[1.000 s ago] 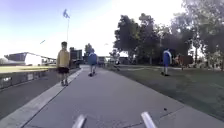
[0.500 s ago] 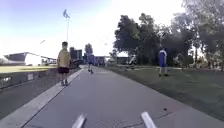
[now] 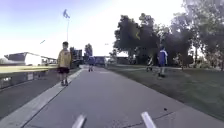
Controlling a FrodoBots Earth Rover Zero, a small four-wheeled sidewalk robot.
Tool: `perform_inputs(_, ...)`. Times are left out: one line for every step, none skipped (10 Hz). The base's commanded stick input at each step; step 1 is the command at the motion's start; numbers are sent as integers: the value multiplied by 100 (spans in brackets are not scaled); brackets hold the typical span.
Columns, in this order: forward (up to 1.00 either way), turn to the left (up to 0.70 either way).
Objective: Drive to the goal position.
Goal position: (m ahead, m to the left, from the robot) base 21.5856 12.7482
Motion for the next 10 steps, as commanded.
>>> perform_inputs(98, 0)
perform_inputs(98, 0)
perform_inputs(98, 0)
perform_inputs(98, 0)
perform_inputs(98, 0)
perform_inputs(98, 0)
perform_inputs(98, 0)
perform_inputs(98, 0)
perform_inputs(98, 0)
perform_inputs(98, -4)
